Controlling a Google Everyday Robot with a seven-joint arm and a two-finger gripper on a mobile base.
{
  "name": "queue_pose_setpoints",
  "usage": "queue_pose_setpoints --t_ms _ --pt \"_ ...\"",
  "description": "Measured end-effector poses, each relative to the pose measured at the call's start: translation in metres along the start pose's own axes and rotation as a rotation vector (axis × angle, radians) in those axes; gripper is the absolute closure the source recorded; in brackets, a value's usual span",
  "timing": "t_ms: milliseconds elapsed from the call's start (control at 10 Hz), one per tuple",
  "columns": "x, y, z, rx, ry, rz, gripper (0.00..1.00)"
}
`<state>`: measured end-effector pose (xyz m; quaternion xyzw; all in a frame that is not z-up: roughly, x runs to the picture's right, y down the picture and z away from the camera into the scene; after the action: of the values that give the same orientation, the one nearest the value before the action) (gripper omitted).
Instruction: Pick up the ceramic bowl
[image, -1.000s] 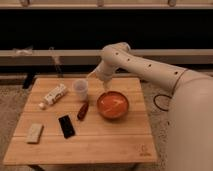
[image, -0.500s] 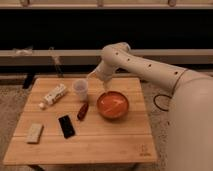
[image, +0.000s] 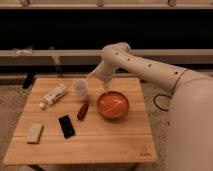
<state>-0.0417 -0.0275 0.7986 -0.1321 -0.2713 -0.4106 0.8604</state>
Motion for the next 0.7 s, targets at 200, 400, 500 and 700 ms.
queue_pose_setpoints --t_ms 200,400,500,700 --pt "0.0000 0.0000 0.0000 0.000 0.000 0.000 0.20" --pt "0.0000 0.0000 0.0000 0.000 0.000 0.000 0.20" --pt "0.0001 -0.0001 0.0001 0.000 0.001 -0.001 0.20" --pt "0.0044 0.0065 0.0013 -0.014 0.013 0.025 0.20"
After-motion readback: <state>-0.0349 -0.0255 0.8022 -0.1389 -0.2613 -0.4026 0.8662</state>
